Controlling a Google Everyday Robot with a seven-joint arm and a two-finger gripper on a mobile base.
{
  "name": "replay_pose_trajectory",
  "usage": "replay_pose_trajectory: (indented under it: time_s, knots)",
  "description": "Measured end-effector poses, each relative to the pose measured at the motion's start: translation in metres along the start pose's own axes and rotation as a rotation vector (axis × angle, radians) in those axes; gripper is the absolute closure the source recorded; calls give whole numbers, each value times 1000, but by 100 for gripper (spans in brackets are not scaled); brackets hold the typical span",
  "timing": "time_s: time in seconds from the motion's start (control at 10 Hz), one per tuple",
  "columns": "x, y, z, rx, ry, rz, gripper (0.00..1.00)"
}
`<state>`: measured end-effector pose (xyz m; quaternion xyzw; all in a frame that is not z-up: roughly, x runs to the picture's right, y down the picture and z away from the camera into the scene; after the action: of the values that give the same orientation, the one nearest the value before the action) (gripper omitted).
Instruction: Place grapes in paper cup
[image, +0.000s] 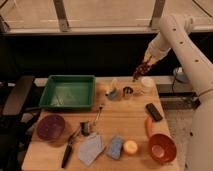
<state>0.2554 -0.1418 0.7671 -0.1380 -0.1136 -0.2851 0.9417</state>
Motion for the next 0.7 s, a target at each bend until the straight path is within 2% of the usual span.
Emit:
replay_pose_trajectory:
  time_s: [0.3,0.7]
  knots:
    - [-3,1,1,5,-8,-8,100]
    - [0,4,8,-8,-3,-2,100]
